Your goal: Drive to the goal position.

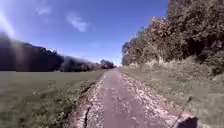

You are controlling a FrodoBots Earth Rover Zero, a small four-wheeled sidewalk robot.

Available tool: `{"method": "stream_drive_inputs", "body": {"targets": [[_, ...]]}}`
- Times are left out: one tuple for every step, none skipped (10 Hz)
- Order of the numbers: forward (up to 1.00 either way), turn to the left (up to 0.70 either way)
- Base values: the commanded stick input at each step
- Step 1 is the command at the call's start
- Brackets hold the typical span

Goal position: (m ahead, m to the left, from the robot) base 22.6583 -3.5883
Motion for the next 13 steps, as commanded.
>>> {"method": "stream_drive_inputs", "body": {"targets": [[1.0,0.01],[1.0,0.0],[1.0,0.0],[1.0,0.0],[1.0,0.01],[1.0,0.02],[1.0,0.01],[1.0,0.0],[1.0,0.01],[1.0,0.0],[1.0,0.02],[1.0,0.02],[1.0,0.0]]}}
